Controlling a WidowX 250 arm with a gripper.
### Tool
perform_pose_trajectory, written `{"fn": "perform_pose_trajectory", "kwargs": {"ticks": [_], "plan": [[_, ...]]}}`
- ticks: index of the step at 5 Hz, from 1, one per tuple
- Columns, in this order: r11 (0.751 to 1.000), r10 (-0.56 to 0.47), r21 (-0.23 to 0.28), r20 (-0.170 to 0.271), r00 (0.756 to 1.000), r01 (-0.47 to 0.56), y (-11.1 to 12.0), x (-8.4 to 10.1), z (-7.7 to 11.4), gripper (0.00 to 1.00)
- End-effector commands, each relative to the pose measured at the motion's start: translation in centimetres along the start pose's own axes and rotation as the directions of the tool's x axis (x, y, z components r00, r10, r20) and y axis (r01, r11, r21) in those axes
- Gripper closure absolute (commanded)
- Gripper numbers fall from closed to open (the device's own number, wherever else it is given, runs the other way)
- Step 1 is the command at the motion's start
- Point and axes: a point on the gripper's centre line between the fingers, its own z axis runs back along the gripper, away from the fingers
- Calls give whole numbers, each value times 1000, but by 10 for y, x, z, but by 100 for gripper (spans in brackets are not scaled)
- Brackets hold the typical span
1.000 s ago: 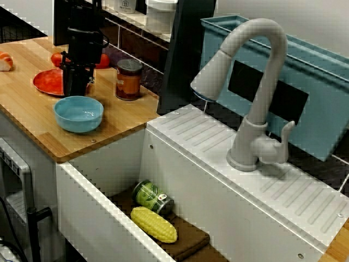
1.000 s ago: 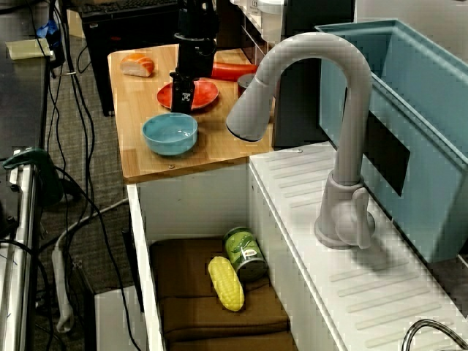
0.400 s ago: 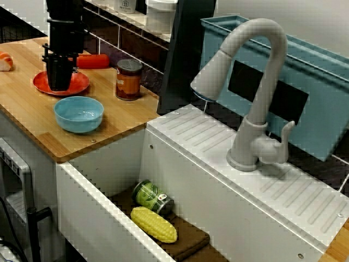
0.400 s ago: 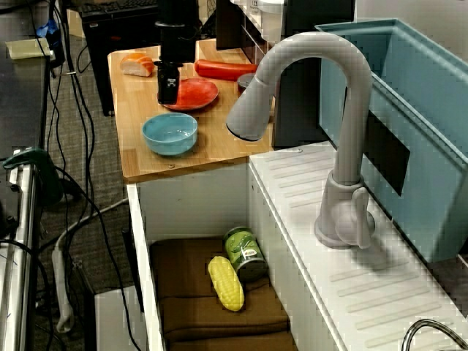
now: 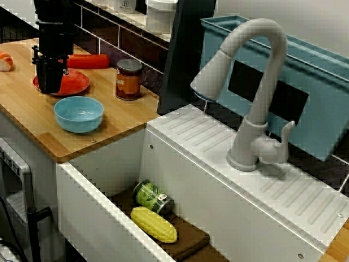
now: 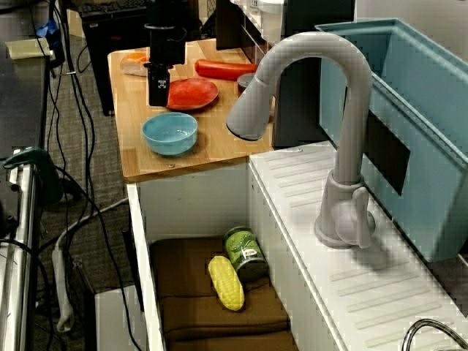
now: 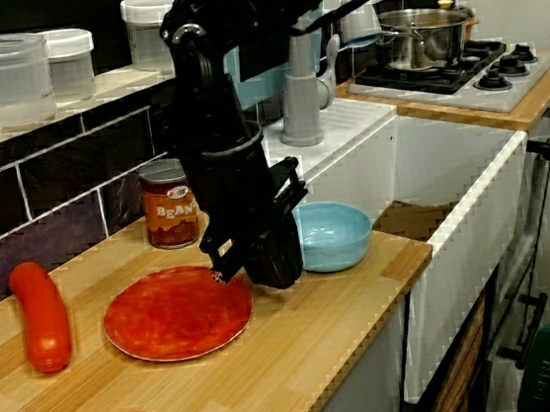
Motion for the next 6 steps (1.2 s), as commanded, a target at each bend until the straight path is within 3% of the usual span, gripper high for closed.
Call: {"fn": "perform_pose_trajectory", "kwargs": {"ticks": [1, 3, 6], "plan": [[998, -32, 64, 61, 998, 28, -4, -11, 18, 100], [996, -53, 71, 55, 997, 49, -12, -17, 16, 100], [986, -133, 105, 50, 990, 128, -41, -33, 12, 100]]}}
